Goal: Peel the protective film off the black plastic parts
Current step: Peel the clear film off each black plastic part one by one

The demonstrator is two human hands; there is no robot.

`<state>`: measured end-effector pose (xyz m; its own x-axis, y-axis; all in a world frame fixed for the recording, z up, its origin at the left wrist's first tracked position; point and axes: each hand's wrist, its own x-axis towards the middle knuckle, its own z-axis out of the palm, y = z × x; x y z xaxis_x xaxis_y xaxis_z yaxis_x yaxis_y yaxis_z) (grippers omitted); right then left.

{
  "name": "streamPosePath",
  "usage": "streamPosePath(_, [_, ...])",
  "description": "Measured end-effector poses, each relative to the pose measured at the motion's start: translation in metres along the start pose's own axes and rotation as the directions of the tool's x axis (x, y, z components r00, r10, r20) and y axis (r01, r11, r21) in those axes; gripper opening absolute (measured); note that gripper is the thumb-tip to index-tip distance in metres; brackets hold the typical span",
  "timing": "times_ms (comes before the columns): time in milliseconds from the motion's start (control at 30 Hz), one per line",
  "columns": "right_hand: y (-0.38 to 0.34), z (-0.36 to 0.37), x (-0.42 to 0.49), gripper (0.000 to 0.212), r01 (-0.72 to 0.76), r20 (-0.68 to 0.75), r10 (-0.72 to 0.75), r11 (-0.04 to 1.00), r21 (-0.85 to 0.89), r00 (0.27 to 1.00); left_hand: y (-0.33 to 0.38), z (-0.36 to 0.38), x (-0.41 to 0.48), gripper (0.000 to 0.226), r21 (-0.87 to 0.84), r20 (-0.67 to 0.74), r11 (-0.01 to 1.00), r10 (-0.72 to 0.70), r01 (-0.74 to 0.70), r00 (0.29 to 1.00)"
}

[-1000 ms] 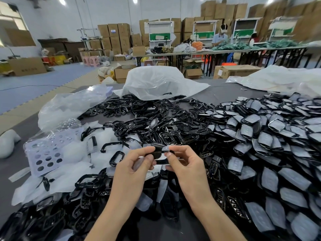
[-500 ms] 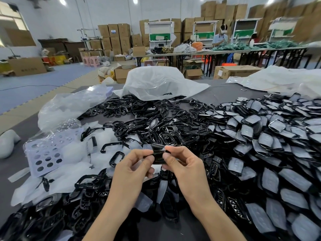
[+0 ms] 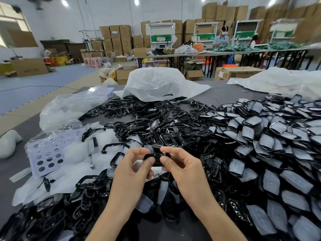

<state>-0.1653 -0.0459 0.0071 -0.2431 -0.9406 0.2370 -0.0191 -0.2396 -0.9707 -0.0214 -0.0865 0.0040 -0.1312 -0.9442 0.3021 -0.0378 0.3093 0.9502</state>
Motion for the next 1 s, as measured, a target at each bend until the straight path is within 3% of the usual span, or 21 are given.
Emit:
streamPosePath(100, [0.002, 0.0, -0.001, 0.02, 0.013, -0.021, -0.015, 0.996, -0.093, 1.0, 0.0, 0.005, -0.004, 0.021, 0.012, 0.01, 1.0, 0.017, -0.017, 1.0])
streamPosePath(167, [0.004, -0.003, 0.001, 0.017, 0.013, -0.076, -0.021, 0.994, -0.105, 0.997, 0.002, 0.001, -0.002, 0.016, -0.016, -0.054, 1.0, 0.015, -0.016, 0.998])
streamPosePath(300, [0.008, -0.009, 0.007, 0.016, -0.059, -0.162, 0.058, 0.998, -0.003, 0.985, -0.002, -0.011, 0.007, 0.018, -0.018, -0.196, 0.999, -0.041, 0.038, 0.98])
streamPosePath(433, [0.009, -0.009, 0.009, 0.01, -0.104, -0.173, 0.132, 0.982, 0.159, 0.976, -0.009, -0.012, 0.007, 0.031, -0.018, -0.111, 0.99, -0.14, 0.139, 0.984])
streamPosePath(567, [0.006, -0.009, 0.009, 0.008, -0.085, -0.179, 0.141, 0.954, 0.289, 0.974, -0.007, -0.008, 0.006, 0.025, -0.109, 0.013, 0.984, -0.141, 0.141, 0.99])
streamPosePath(700, [0.002, -0.01, 0.008, 0.01, -0.067, -0.159, 0.133, 0.928, 0.366, 0.978, -0.004, -0.006, 0.005, 0.021, -0.22, 0.034, 0.968, -0.119, 0.124, 0.992])
streamPosePath(900, [0.0, -0.007, 0.006, 0.011, -0.075, -0.128, 0.134, 0.919, 0.387, 0.983, -0.008, -0.007, 0.005, 0.026, -0.046, -0.023, 0.995, -0.094, 0.093, 0.995])
streamPosePath(1000, [0.002, -0.009, 0.007, 0.01, -0.074, -0.162, 0.145, 0.923, 0.378, 0.976, -0.013, -0.009, 0.005, 0.014, -0.012, -0.043, 0.996, -0.089, 0.089, 0.995])
